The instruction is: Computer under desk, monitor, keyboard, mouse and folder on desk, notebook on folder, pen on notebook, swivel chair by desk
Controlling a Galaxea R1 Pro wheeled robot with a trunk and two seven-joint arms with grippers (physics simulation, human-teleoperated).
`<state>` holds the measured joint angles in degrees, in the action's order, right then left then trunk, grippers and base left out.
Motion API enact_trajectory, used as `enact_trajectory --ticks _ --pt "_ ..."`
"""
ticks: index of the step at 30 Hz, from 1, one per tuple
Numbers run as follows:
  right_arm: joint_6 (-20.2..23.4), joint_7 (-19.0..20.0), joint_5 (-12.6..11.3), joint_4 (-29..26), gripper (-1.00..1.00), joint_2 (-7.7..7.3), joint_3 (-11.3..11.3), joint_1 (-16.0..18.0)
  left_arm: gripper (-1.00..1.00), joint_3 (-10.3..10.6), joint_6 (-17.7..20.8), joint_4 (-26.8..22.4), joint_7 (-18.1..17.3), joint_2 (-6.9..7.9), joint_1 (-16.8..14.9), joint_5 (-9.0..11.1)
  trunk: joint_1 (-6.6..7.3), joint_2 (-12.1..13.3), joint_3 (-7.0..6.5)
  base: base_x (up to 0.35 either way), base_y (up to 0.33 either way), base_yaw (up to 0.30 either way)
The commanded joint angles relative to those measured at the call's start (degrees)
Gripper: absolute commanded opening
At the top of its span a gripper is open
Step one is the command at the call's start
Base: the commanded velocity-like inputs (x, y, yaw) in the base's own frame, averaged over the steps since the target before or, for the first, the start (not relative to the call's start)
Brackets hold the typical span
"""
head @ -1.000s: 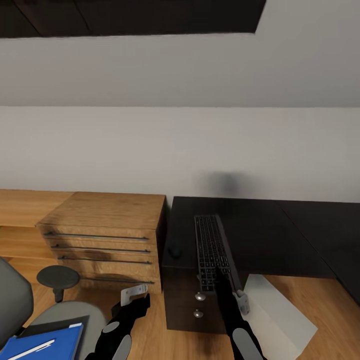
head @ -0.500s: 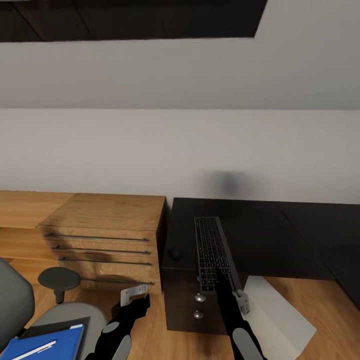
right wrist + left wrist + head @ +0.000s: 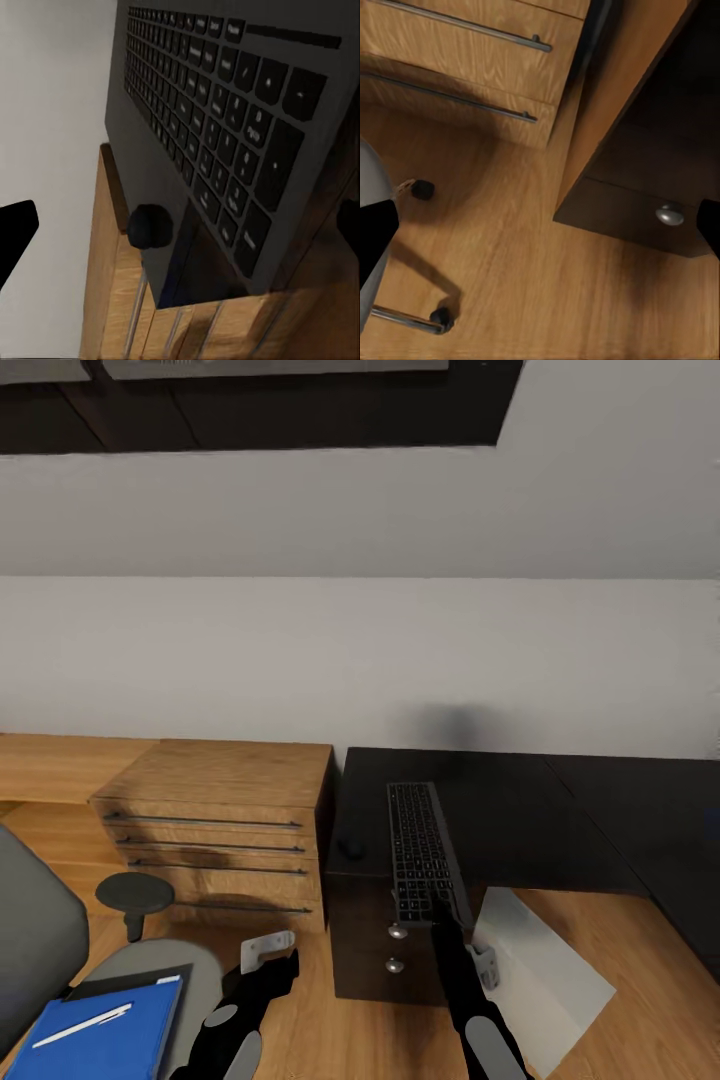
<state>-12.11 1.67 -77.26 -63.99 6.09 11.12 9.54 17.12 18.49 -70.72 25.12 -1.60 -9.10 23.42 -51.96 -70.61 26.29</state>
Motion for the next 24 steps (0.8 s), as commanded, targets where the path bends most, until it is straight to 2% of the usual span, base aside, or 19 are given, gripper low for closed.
enact_trajectory --ticks 1,13,24 --pt "-0.37 0.17 -0.6 0.0 1.0 -0.02 0.15 0.04 1.0 0.1 0.14 -0.09 0.46 0.02 -0.04 0.48 0.04 -0.04 0.06 -0.33 0.0 0.0" --pt "-0.11 0.34 -0.74 -0.34 1.0 -0.35 0.04 0.04 1.0 0.1 0.14 -0.04 0.46 0.02 -0.04 0.48 0.04 -0.04 0.06 -0.313 0.0 0.0" --pt "-0.14 0.92 -0.46 -0.5 1.0 -0.4 0.22 0.04 1.0 0.03 0.14 -0.11 0.46 0.1 -0.04 0.48 0.04 -0.04 0.06 -0.126 0.0 0.0"
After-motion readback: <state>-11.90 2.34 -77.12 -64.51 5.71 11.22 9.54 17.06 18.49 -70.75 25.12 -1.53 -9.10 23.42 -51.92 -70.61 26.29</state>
